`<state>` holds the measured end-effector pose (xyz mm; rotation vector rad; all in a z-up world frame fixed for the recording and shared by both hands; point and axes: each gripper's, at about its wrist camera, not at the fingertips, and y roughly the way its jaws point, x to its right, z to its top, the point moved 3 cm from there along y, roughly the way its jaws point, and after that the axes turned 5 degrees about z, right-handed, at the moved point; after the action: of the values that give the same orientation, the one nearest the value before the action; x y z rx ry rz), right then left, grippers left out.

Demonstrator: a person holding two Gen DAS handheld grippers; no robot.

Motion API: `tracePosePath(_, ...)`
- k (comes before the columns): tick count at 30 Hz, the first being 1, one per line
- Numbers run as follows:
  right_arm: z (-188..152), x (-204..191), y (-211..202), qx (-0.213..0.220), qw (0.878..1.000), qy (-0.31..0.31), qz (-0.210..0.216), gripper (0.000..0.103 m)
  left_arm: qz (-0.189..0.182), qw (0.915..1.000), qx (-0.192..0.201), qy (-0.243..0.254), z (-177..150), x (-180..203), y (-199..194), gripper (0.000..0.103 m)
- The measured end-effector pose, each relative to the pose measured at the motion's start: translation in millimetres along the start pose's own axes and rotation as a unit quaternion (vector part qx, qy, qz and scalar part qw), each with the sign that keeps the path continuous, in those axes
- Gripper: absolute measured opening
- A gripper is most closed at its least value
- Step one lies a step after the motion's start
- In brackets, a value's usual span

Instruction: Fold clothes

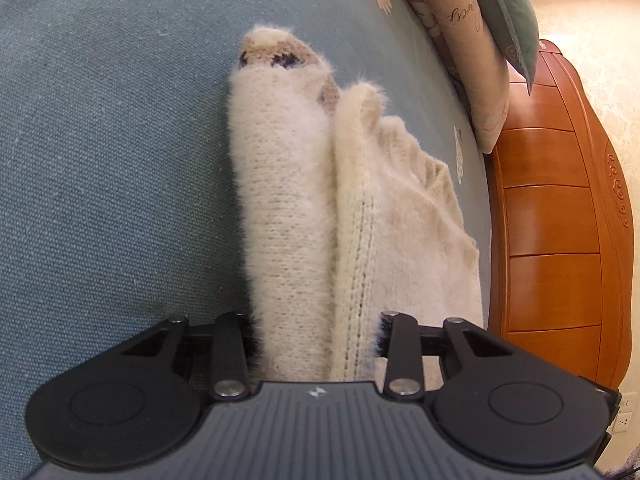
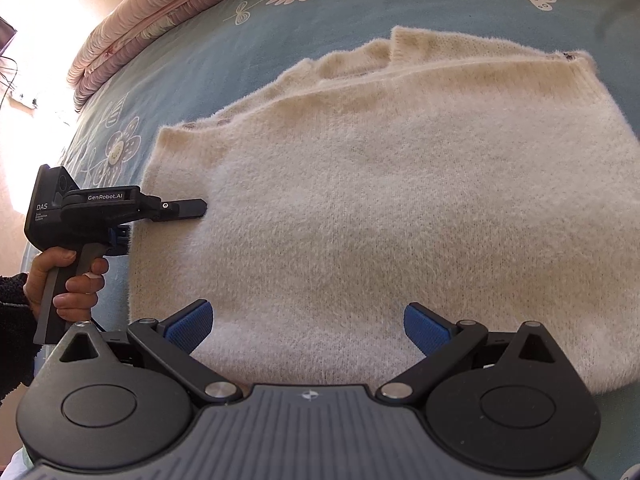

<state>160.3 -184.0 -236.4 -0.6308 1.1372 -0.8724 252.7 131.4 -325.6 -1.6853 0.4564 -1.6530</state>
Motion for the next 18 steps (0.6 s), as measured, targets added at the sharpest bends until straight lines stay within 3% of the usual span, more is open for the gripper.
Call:
tracePosePath(6, 8.8, -10.8, -9.9, 0.024, 0.998, -0.058, -0.011, 0.098, 0.029, 0.9995, -0.009, 0.001, 3.0, 13.5, 2.8, 0.034)
tracePosePath(12, 9.6, -12.3, -14.9, 0.026, 0.996, -0.079, -0.017, 0.091, 0.098, 0.9951, -0.012, 0.011, 1.8, 39.6, -0.8, 0.033)
tracePosePath(16, 9.0, -11.2, -14.1, 0.019, 0.994, -0.103, -0.026, 0.062, 0.122, 0.9922, -0.002, 0.025, -3.2, 56.5, -11.5, 0.03)
tracePosePath(18, 9.4, -10.7, -14.3, 0.02, 0.992, -0.119, -0.035, 0.055, 0.127, 0.9915, 0.001, 0.027, -6.0, 64.3, -19.1, 0.029)
